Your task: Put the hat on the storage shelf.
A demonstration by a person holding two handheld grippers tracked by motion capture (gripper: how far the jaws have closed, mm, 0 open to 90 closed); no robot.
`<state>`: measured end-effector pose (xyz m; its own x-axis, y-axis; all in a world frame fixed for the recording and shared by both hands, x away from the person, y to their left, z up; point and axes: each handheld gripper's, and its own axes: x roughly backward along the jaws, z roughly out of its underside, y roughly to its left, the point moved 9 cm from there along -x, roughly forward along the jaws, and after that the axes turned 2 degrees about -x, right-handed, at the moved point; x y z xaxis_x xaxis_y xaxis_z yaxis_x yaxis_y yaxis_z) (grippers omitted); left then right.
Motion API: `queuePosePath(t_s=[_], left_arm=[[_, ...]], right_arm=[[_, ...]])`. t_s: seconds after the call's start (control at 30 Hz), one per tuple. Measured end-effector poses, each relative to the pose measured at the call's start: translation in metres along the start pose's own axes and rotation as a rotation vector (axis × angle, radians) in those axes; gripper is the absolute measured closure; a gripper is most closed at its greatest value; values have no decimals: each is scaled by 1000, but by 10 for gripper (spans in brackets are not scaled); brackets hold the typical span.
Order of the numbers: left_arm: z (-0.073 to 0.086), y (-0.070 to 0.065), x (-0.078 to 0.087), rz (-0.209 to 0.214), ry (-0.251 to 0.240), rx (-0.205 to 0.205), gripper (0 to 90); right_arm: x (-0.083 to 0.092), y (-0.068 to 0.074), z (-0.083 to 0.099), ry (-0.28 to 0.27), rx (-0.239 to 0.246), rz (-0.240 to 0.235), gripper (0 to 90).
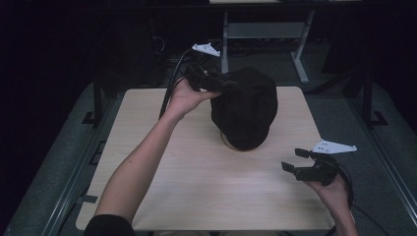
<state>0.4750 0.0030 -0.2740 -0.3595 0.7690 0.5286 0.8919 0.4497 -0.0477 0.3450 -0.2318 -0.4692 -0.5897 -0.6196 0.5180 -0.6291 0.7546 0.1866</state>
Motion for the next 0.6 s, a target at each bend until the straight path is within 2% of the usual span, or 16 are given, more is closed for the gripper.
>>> queuePosePath(t_s=[0.3,0.43,0.6], left_arm=[[22,3,16,-9,-4,25,485],[32,5,24,-18,0,18,477],[44,5,31,-23,1,32,470]], right_arm=[[-4,0,0,2,2,13,186],[-5,0,0,12,6,18,185],[-8,1,2,24,15,26,183]])
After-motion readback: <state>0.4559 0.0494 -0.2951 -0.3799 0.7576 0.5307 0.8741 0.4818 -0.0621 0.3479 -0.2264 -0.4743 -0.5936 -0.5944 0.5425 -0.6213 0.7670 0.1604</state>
